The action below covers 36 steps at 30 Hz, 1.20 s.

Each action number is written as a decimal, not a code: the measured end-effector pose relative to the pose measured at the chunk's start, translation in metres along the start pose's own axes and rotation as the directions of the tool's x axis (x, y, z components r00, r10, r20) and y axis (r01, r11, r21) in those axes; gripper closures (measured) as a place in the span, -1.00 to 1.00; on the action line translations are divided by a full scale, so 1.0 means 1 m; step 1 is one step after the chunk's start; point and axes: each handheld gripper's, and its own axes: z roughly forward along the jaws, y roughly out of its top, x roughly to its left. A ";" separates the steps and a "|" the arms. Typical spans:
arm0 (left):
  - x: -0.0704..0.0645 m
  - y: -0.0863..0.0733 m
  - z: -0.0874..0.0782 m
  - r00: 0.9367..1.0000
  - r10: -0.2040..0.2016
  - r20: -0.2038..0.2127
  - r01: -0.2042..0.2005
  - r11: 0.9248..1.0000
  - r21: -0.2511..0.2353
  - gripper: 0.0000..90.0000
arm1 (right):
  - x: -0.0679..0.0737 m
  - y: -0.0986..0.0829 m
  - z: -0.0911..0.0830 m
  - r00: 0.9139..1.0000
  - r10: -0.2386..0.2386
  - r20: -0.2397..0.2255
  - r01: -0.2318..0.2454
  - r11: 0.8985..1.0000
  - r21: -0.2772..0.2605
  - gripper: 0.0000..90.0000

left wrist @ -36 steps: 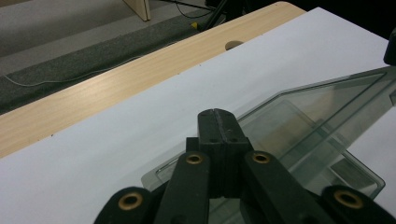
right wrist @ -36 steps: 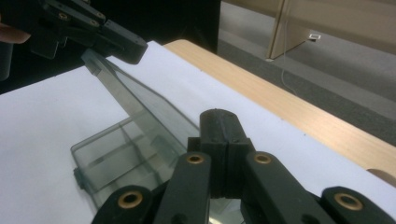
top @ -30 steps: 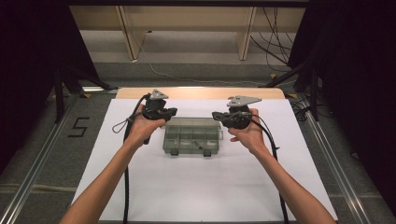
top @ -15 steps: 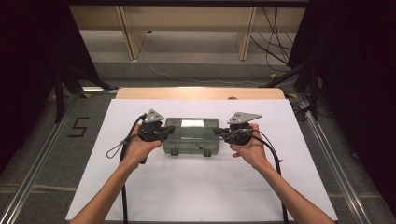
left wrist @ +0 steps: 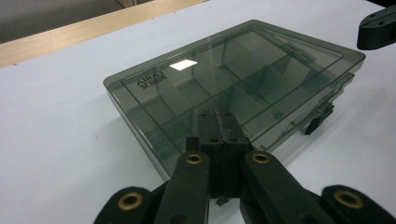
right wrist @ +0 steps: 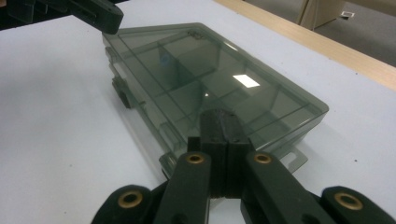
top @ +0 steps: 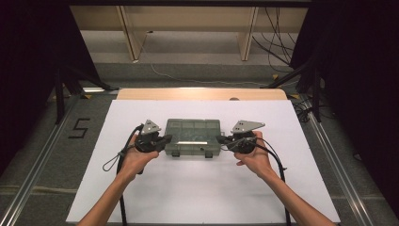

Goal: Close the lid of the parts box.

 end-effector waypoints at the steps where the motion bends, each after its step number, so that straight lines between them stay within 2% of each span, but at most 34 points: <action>1: 0.001 0.000 0.000 1.000 0.000 0.003 0.000 1.000 0.002 0.99 | 0.000 -0.001 0.001 1.000 -0.003 0.002 0.003 1.000 -0.001 1.00; 2: 0.002 0.000 -0.001 1.000 0.016 0.002 -0.016 1.000 0.025 0.99 | 0.001 -0.001 0.002 1.000 -0.003 -0.004 0.003 1.000 0.006 1.00; 7: 0.004 -0.004 0.001 1.000 0.022 -0.011 -0.021 0.999 0.041 0.99 | 0.002 -0.003 0.006 1.000 -0.010 0.001 0.010 1.000 0.015 1.00; 11: 0.004 -0.007 0.003 1.000 0.022 0.001 -0.022 0.998 0.056 0.99 | 0.002 -0.006 0.009 1.000 -0.008 -0.004 0.008 1.000 0.029 1.00; 13: 0.003 -0.007 0.005 1.000 0.023 -0.013 -0.023 0.998 0.051 0.99 | 0.002 -0.007 0.011 1.000 -0.017 0.003 0.017 0.999 0.033 1.00; 14: 0.003 -0.008 0.004 0.999 0.031 -0.007 -0.031 0.998 0.061 0.99 | 0.003 -0.008 0.012 1.000 -0.010 -0.006 0.010 0.999 0.048 1.00; 17: 0.001 -0.009 0.007 1.000 0.028 -0.005 -0.027 0.998 0.061 0.99 | 0.003 -0.009 0.014 1.000 -0.018 -0.009 0.018 0.998 0.053 1.00; 20: 0.001 -0.010 0.008 0.999 0.041 0.005 -0.042 0.996 0.077 0.99 | 0.004 -0.010 0.016 1.000 -0.022 -0.010 0.023 0.998 0.057 1.00; 21: 0.001 -0.011 0.009 0.999 0.037 -0.004 -0.036 0.997 0.075 0.99 | 0.004 -0.010 0.016 1.000 -0.024 -0.010 0.024 0.998 0.063 1.00; 32: 0.000 -0.013 0.010 0.999 0.041 -0.005 -0.040 0.997 0.073 0.99 | 0.005 -0.010 0.018 1.000 -0.026 -0.009 0.027 0.998 0.060 1.00; 36: -0.001 -0.014 0.011 0.999 0.049 -0.007 -0.048 0.995 0.087 0.99 | 0.005 -0.012 0.019 1.000 -0.025 -0.012 0.026 0.997 0.071 1.00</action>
